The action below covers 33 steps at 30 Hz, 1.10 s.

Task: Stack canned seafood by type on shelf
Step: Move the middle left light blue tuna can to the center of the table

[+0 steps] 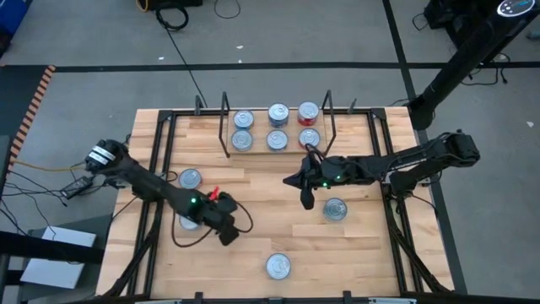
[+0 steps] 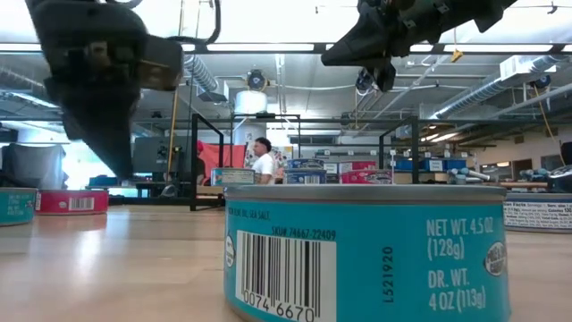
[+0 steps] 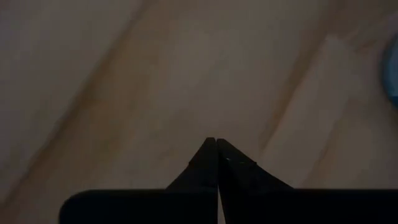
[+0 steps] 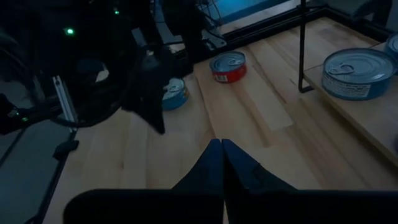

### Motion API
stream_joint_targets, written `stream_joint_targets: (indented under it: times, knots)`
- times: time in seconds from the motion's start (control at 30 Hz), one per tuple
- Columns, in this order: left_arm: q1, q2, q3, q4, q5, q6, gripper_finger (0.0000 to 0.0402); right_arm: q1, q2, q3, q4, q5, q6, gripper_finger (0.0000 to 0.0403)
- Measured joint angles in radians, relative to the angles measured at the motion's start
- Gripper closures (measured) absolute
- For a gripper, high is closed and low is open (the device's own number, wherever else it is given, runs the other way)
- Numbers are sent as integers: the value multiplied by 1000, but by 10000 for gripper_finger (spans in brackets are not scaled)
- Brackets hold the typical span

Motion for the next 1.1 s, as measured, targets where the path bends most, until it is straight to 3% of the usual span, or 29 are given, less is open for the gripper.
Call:
stream_joint_targets:
  times: [0.23, 0.43, 0.8, 1.1]
  knots:
    - [-11, -54, 16, -336, 54, -92, 401, 3, -2, 0, 7, -4, 4, 399]
    - [-75, -55, 10, -485, 132, -152, 401, 9, -2, 0, 7, -71, 18, 380]
    - [-175, -63, -87, -390, 219, -319, 401, 6, -2, 0, 7, -77, 17, 393]
    - [-123, -57, -75, -183, 93, -295, 401, 1, -1, 0, 6, -76, -9, 398]
